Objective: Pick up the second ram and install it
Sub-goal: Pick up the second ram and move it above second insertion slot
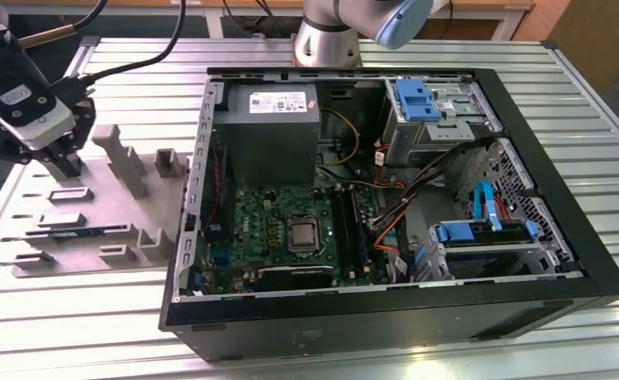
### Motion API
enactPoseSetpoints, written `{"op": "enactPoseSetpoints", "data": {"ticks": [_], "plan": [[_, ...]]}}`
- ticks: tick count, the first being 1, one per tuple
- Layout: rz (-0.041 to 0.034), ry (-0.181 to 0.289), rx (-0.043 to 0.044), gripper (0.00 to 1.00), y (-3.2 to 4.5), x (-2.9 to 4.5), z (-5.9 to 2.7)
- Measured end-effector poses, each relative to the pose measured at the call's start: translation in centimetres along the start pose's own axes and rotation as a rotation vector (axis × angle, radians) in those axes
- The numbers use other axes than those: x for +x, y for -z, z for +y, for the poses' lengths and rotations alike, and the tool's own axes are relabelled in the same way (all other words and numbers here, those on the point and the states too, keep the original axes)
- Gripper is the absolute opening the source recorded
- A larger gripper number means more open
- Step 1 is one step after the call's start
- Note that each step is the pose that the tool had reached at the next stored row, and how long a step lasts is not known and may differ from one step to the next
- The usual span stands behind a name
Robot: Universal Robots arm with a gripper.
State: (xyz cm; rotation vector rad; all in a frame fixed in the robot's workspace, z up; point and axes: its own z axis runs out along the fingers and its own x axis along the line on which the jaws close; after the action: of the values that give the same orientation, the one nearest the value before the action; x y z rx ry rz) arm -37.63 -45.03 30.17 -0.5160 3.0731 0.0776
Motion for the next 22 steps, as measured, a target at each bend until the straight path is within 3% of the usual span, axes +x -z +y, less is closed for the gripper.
{"op": "enactPoseSetpoints", "data": {"ticks": [22], "plan": [[0.0181, 0.399, -0.0127, 0.11, -1.13, 0.04, -0.05]]}}
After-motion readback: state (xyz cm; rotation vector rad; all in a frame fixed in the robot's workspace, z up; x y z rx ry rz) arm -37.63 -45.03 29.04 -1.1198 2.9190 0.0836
